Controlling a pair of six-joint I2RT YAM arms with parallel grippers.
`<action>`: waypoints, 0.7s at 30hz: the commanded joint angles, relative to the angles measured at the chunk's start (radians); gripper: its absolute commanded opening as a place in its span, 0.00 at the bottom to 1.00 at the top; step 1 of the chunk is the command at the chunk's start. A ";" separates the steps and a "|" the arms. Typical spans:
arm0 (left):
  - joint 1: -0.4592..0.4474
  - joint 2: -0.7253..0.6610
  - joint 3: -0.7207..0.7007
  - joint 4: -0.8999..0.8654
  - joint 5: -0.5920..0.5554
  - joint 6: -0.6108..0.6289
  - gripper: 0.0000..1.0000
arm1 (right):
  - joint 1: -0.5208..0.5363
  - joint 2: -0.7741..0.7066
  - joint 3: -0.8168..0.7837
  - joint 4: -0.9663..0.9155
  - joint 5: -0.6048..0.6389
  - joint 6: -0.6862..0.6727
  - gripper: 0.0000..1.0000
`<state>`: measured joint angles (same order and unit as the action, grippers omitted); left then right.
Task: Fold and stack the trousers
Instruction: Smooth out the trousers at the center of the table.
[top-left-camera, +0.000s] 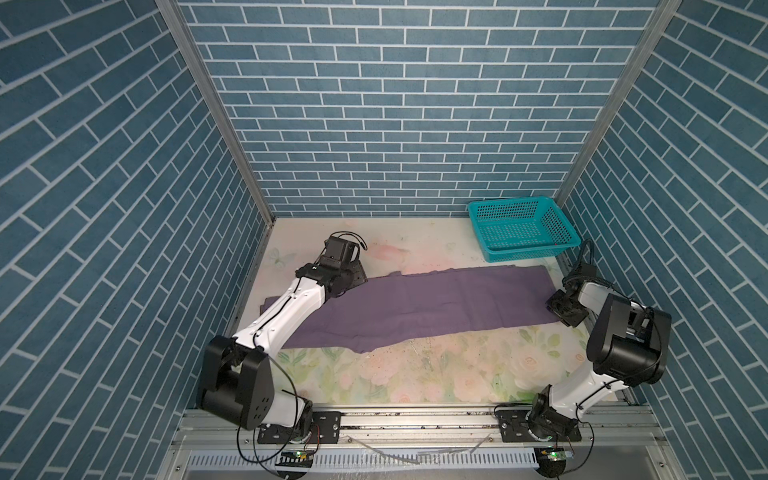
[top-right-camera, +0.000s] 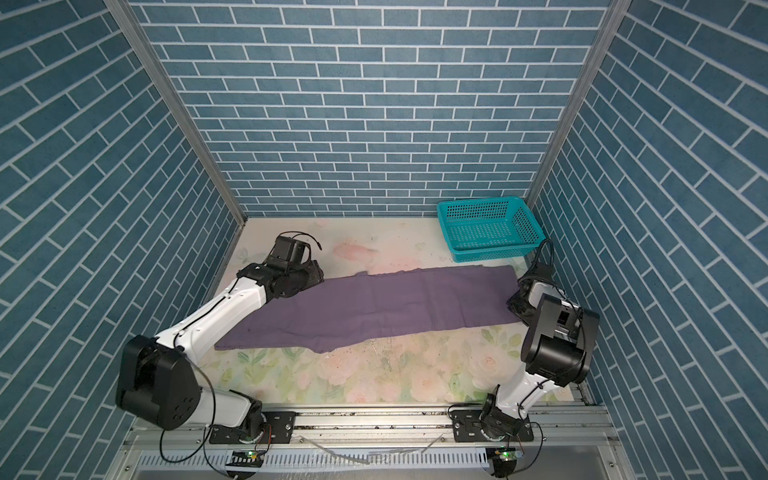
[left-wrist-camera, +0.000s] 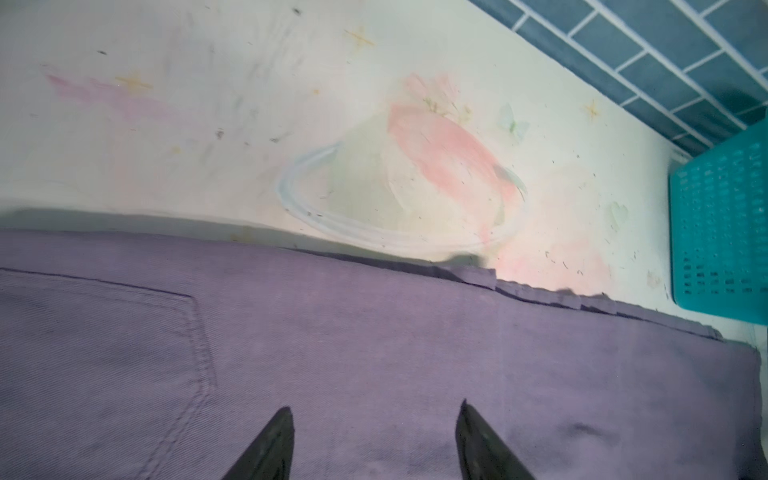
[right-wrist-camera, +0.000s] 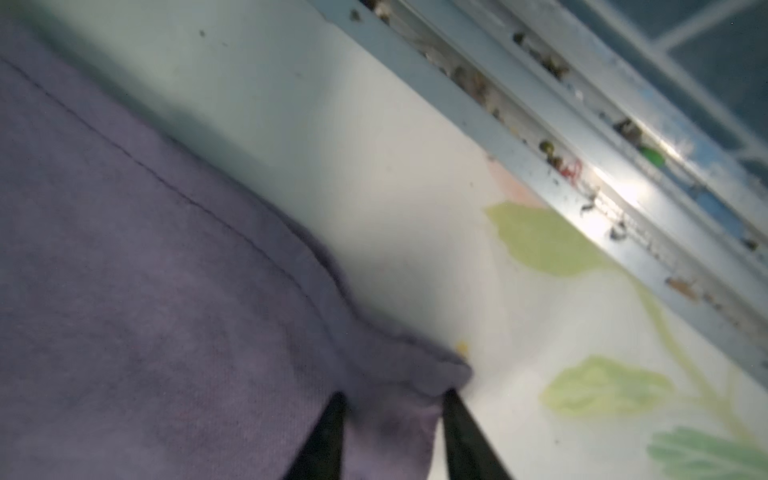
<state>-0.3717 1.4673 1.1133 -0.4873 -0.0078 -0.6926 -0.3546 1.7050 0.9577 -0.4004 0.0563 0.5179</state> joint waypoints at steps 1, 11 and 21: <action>-0.027 0.050 0.044 0.024 0.027 0.007 0.63 | 0.002 0.033 0.024 0.016 -0.021 0.001 0.05; -0.084 0.129 0.091 0.043 0.063 0.006 0.62 | 0.157 -0.134 0.123 -0.059 0.179 -0.077 0.00; -0.101 0.156 0.067 0.058 0.100 -0.018 0.60 | 0.577 -0.135 0.256 -0.098 0.255 -0.136 0.00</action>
<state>-0.4664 1.6283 1.1866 -0.4355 0.0837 -0.7059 0.1501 1.5639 1.1683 -0.4412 0.2691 0.4126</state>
